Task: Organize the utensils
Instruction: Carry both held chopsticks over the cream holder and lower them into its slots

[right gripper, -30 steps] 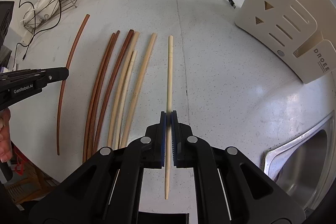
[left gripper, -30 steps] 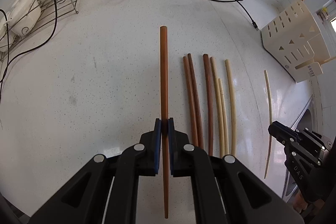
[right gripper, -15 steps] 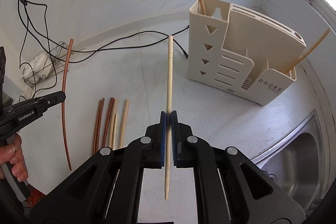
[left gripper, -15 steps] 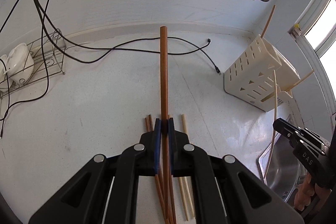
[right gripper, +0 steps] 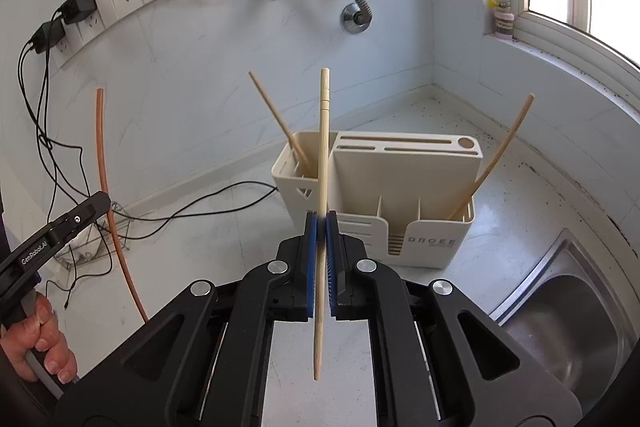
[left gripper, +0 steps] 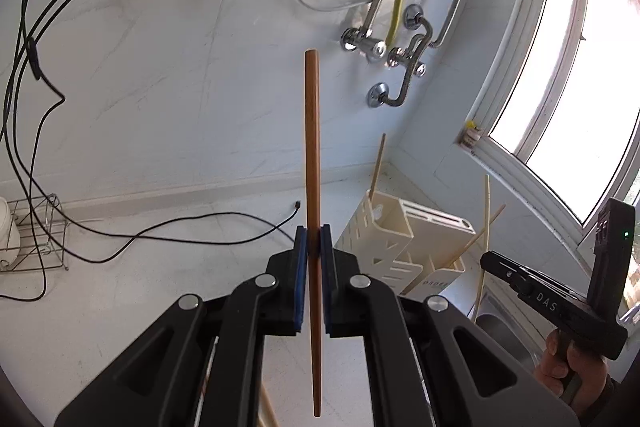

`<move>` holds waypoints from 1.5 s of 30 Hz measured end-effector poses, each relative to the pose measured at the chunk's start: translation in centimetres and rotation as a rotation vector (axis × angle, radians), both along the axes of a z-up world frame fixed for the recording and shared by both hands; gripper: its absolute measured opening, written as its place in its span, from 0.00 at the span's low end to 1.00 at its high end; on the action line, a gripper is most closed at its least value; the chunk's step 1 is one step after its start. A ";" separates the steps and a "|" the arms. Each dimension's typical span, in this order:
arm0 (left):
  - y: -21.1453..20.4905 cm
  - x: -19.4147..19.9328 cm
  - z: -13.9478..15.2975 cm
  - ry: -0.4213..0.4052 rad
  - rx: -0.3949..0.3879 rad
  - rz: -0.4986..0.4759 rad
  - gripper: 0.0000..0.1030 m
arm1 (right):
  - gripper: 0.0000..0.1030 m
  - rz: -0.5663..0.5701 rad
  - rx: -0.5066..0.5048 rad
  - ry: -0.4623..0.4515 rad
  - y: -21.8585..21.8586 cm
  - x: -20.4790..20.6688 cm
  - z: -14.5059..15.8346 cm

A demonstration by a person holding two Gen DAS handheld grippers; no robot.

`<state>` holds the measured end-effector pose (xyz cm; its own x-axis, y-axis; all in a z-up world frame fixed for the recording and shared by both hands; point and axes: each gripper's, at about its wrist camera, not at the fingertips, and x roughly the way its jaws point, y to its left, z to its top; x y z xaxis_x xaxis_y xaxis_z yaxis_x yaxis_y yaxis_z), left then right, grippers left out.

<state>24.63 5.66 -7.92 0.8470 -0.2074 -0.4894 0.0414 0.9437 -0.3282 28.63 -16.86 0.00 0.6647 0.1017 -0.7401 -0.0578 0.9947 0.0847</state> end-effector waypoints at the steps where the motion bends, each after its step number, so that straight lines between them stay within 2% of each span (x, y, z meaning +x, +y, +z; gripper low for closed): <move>1: -0.4 0.2 0.5 -0.026 -0.005 -0.015 0.06 | 0.04 -0.008 0.005 -0.023 -0.5 0.2 0.5; 9: -3.2 4.7 3.4 -0.153 0.015 -0.084 0.06 | 0.04 -0.040 0.022 -0.179 -4.0 2.8 3.5; 13: -4.8 7.1 4.5 -0.217 0.020 -0.102 0.06 | 0.04 -0.040 0.044 -0.219 -5.4 4.1 3.6; 18: -6.9 10.5 5.1 -0.257 0.024 -0.135 0.06 | 0.04 -0.043 0.048 -0.243 -6.4 5.6 3.1; 23: -7.9 13.6 4.7 -0.269 -0.002 -0.157 0.06 | 0.04 -0.046 0.042 -0.247 -7.4 6.7 2.3; 31: -8.9 16.5 2.5 -0.230 0.000 -0.180 0.06 | 0.04 -0.076 0.051 -0.239 -9.6 8.2 1.3; 45: -9.2 17.2 1.9 -0.228 0.014 -0.190 0.06 | 0.04 -0.111 0.050 -0.237 -11.0 9.1 -0.6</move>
